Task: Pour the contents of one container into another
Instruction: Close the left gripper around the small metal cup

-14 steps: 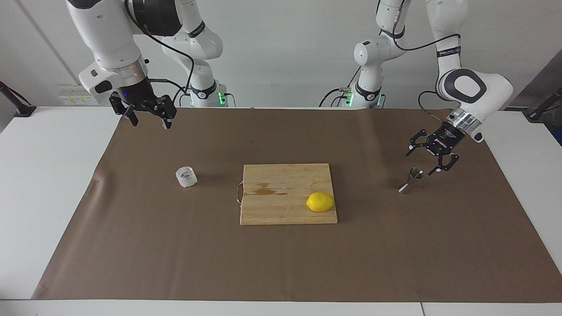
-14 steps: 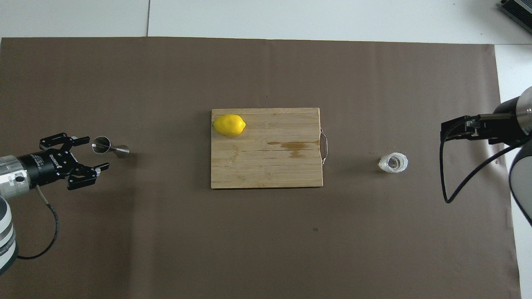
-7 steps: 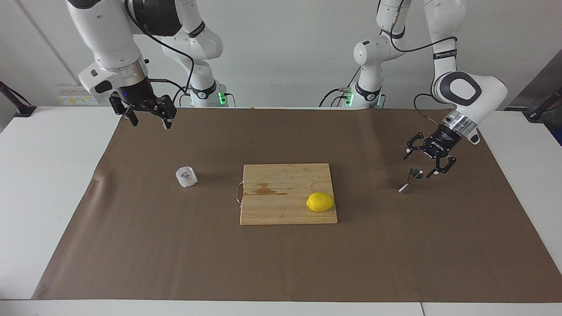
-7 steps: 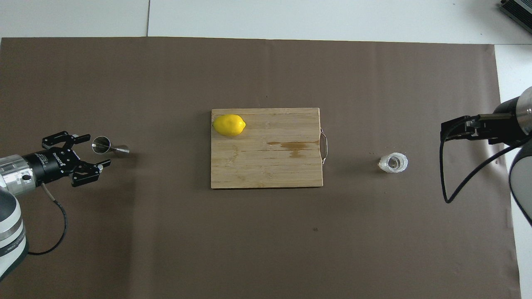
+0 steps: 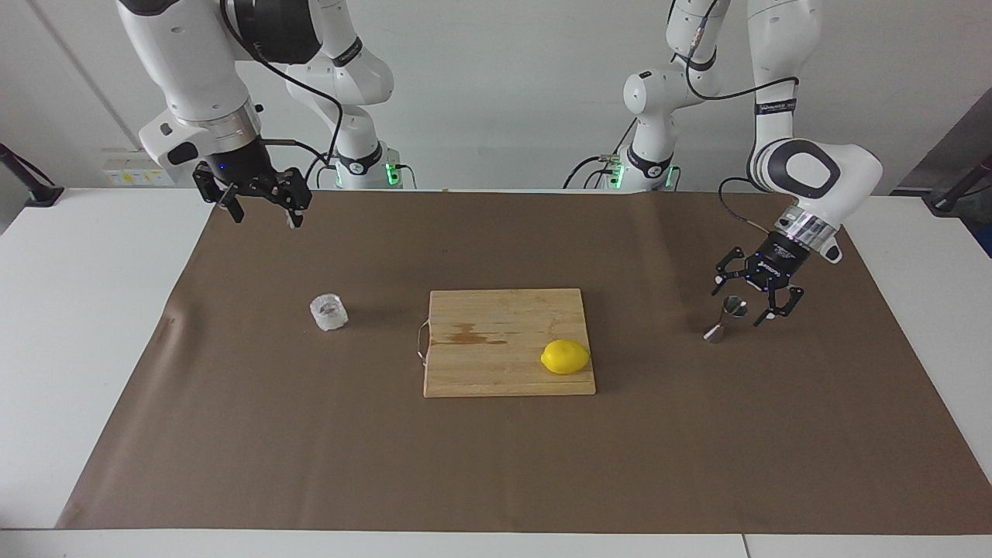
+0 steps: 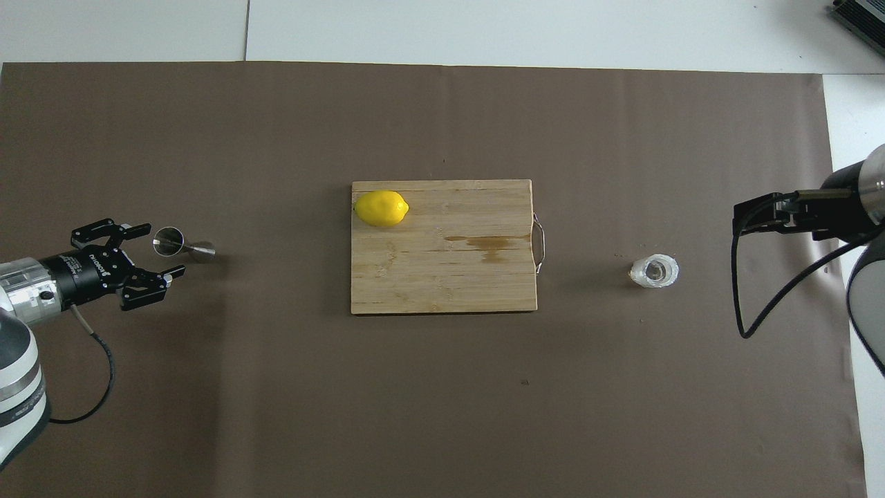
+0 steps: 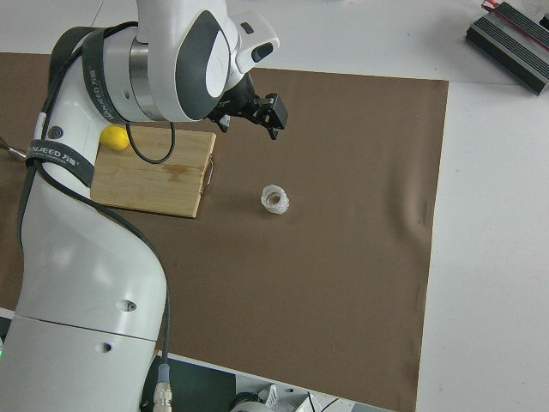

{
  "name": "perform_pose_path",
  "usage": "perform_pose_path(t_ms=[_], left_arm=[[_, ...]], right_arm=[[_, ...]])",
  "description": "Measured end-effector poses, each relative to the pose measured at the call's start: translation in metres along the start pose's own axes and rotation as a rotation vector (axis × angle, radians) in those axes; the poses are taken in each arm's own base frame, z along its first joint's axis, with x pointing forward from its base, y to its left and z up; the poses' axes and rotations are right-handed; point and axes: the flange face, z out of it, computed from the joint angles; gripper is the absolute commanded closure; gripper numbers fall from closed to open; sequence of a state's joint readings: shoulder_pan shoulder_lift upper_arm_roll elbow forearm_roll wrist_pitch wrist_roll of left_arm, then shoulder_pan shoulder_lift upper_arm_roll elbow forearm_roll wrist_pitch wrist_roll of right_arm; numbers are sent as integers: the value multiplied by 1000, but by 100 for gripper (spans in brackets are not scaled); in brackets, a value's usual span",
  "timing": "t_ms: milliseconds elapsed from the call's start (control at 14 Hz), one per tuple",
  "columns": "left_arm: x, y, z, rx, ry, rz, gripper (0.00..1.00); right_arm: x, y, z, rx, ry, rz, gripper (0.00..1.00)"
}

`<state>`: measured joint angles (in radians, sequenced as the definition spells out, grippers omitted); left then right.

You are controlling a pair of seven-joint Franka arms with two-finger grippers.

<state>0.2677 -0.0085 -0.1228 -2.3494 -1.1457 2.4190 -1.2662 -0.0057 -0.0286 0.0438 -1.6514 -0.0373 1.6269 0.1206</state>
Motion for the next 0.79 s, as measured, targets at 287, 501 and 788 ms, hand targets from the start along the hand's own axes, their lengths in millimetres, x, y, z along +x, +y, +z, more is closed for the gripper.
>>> perform_pose_path(t_ms=[287, 501, 788], left_arm=[[-1, 1, 0, -2, -2, 4, 0], [-2, 1, -1, -2, -3, 7, 6], [-3, 0, 0, -1, -4, 11, 23]], right_arm=[[0, 0, 0, 0, 0, 0, 0], [0, 0, 0, 0, 0, 0, 0], [0, 0, 0, 0, 0, 0, 0]])
